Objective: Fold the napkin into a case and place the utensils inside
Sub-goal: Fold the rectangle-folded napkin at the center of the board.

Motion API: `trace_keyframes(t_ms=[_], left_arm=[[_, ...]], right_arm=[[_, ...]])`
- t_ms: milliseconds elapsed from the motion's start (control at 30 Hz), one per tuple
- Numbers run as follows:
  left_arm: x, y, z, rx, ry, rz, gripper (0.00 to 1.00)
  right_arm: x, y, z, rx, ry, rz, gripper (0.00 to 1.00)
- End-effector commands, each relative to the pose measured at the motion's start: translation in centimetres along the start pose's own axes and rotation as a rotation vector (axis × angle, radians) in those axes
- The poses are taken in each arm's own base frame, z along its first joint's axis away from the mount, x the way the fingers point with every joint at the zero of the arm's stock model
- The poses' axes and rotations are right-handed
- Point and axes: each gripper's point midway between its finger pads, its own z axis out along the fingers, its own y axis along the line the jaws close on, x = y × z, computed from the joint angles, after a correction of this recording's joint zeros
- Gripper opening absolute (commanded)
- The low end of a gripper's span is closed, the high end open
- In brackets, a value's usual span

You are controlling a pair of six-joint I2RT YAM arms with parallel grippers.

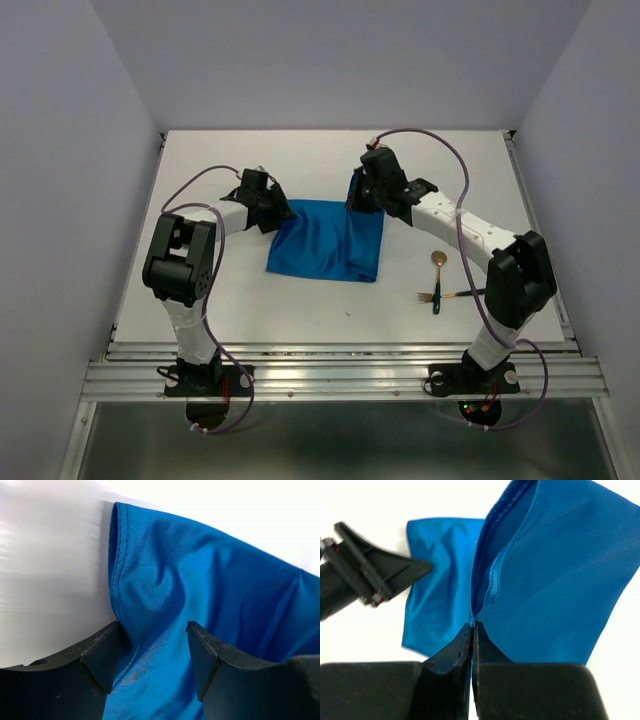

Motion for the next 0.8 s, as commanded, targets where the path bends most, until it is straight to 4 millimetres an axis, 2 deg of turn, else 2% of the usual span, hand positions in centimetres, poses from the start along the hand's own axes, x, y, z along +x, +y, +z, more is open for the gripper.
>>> trace_keyframes(t_ms=[0,267,367,533,733,767], left_arm=[[1.7,-0.1,-0.2,-0.013,0.057,-0.009,0.66],[-1.9,0.9,-3.4,-0.030,-0.038,-0.011,0.66],[-2.5,1.6,-3.8,-0.017,-0.052,-0.028,0.66],[-1.9,3.3,-3.5,-0.037,-0.038,-0.042,0.66],[-0.2,3.2,-2.2,0.022,0.010,-0.056,0.66],[-0.1,2.8,-2.1,0.049,0.012,-0.055,0.66]], right_arm=[[-1.4,0.8,-0.9,-0.025,-0.029,-0.025,0.01],[0.8,3.0,1.0,-0.087,0.047,-0.029,0.01],[1.0,4.0,1.5,-0.111,0.068,-0.028,0.01],[2.6,5.6,2.8,-0.134,0.111,-0.027,0.01],[3.3,7.7,3.8,-0.166,0.132,-0.024,0.01],[3.6,7.5,4.4,-0.160,0.141,-0.021,0.01]])
